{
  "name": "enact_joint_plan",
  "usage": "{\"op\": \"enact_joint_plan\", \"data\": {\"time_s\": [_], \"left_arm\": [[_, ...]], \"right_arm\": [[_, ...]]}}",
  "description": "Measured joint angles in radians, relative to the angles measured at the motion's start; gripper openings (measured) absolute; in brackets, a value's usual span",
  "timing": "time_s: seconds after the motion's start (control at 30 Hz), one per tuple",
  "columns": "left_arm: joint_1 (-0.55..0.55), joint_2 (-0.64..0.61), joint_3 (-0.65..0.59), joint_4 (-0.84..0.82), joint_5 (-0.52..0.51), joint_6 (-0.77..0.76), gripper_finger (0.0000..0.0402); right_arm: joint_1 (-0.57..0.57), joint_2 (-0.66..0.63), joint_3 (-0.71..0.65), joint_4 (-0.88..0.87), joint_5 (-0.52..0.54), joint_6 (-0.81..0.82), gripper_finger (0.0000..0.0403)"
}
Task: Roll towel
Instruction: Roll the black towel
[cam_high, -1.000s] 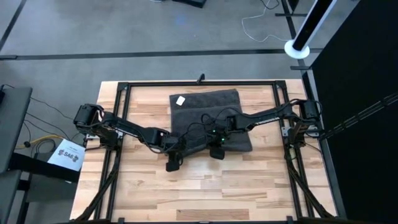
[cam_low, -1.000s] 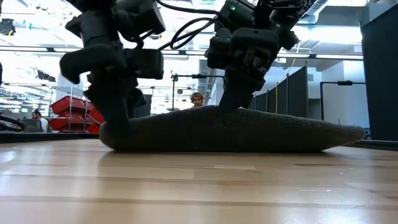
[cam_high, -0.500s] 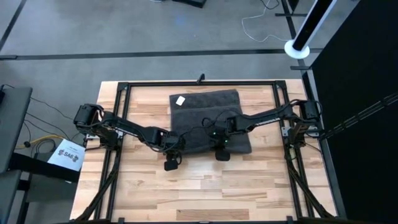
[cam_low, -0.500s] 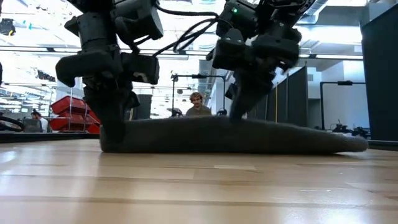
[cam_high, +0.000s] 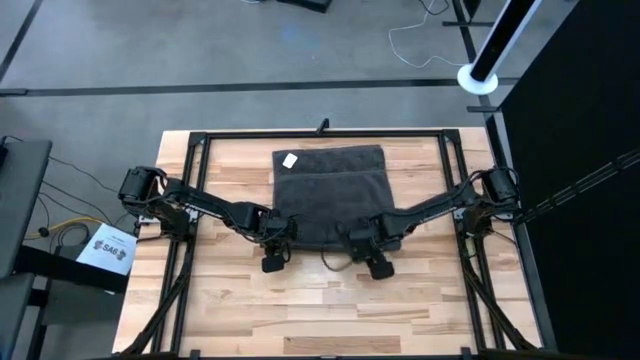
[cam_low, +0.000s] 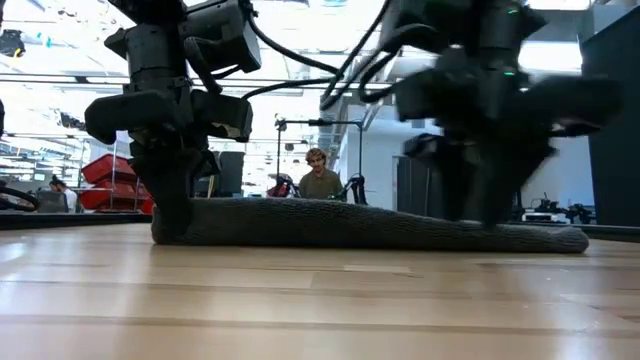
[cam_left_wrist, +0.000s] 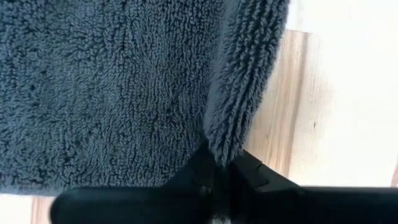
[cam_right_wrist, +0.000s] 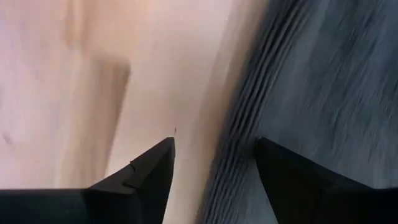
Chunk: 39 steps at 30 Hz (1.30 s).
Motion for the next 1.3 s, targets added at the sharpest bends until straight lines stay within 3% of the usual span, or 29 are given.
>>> {"op": "enact_joint_plan", "data": {"time_s": [0.23, 0.5, 0.63, 0.77, 0.87, 1.0, 1.2, 1.3], "left_arm": [[0.000, 0.000, 0.000, -0.016, 0.000, 0.004, 0.0002], [0.000, 0.000, 0.000, -0.023, -0.001, 0.004, 0.0002], [0.000, -0.001, 0.001, -0.043, -0.001, 0.010, 0.0002], [0.000, -0.001, 0.001, -0.053, -0.001, 0.015, 0.0002], [0.000, -0.013, 0.001, -0.074, -0.002, 0.004, 0.0002], [0.000, -0.065, 0.001, -0.101, 0.013, -0.033, 0.0002], [0.000, -0.126, 0.003, -0.146, 0.065, 0.035, 0.0002], [0.015, -0.126, 0.003, -0.164, 0.144, 0.073, 0.0002]], "right_arm": [[0.104, -0.001, -0.075, -0.151, 0.115, 0.172, 0.0216], [0.157, -0.011, -0.161, -0.064, 0.186, 0.252, 0.0194], [0.141, -0.011, -0.177, -0.044, 0.190, 0.283, 0.0135], [0.120, -0.011, -0.184, -0.035, 0.194, 0.294, 0.0028], [0.115, -0.034, -0.181, -0.036, 0.189, 0.280, 0.0009], [0.103, -0.136, -0.191, -0.035, 0.110, 0.291, 0.0002], [0.024, -0.294, -0.296, 0.068, -0.154, 0.308, 0.0001], [-0.042, -0.331, -0.329, 0.101, -0.270, 0.330, 0.0000]]}}
